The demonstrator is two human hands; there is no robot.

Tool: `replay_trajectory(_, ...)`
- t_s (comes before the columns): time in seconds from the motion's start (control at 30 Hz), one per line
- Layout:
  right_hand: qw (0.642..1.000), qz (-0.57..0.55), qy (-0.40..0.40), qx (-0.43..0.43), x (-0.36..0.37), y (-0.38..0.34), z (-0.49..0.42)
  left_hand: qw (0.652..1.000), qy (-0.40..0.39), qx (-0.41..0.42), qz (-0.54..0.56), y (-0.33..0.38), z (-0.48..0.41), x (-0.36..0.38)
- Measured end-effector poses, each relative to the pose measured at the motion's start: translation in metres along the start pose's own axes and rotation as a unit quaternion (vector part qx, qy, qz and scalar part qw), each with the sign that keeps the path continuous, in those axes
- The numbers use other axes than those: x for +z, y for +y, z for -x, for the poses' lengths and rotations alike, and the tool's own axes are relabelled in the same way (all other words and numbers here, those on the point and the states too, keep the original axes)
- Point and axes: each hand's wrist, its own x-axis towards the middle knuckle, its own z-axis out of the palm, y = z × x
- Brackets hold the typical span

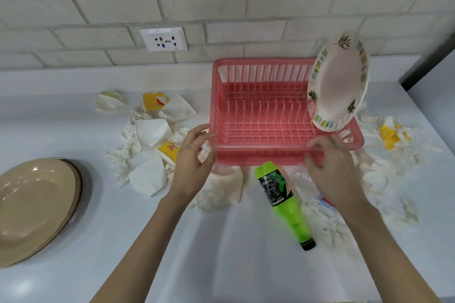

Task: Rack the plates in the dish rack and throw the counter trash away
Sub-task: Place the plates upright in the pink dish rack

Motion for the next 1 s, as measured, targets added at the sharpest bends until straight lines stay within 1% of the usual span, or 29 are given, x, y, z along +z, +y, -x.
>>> replay_trajectory(0.13, 0.992, -0.049, -0.055, -0.099, 0.041, -0.051, 0.016, 1.0, 0.012, -0.022, 0.018, -0.003, 0.037, -0.029)
replay_trajectory(0.3, 0.972, -0.077, -0.13, -0.178, 0.084, -0.123, 0.037, 0.995, 0.047, -0.069, 0.045, -0.01, 0.081, -0.086)
replay_trajectory(0.43, 0.952, -0.111, -0.179, -0.223, 0.123, -0.181, 0.055, 0.987, 0.081, -0.129, 0.051, -0.027, 0.113, -0.141)
replay_trajectory(0.57, 0.93, -0.112, -0.238, -0.256, 0.166, -0.24, 0.073, 0.976, 0.125, -0.172, 0.043, -0.054, 0.144, -0.199)
replay_trajectory(0.67, 0.922, -0.115, -0.279, -0.243, 0.195, -0.28, 0.085, 0.966, 0.163, -0.2, 0.012, -0.08, 0.158, -0.24)
replay_trajectory(0.8, 0.923, -0.082, -0.319, -0.199, 0.228, -0.318, 0.096, 0.952, 0.199, -0.227, -0.05, -0.122, 0.162, -0.292)
replay_trajectory(0.93, 0.922, -0.083, -0.348, -0.147, 0.258, -0.338, 0.105, 0.932, 0.192, -0.242, -0.192, -0.169, 0.156, -0.34)
replay_trajectory(1.0, 0.921, -0.089, -0.359, -0.119, 0.266, -0.342, 0.108, 0.918, 0.185, -0.259, -0.236, -0.19, 0.151, -0.36)
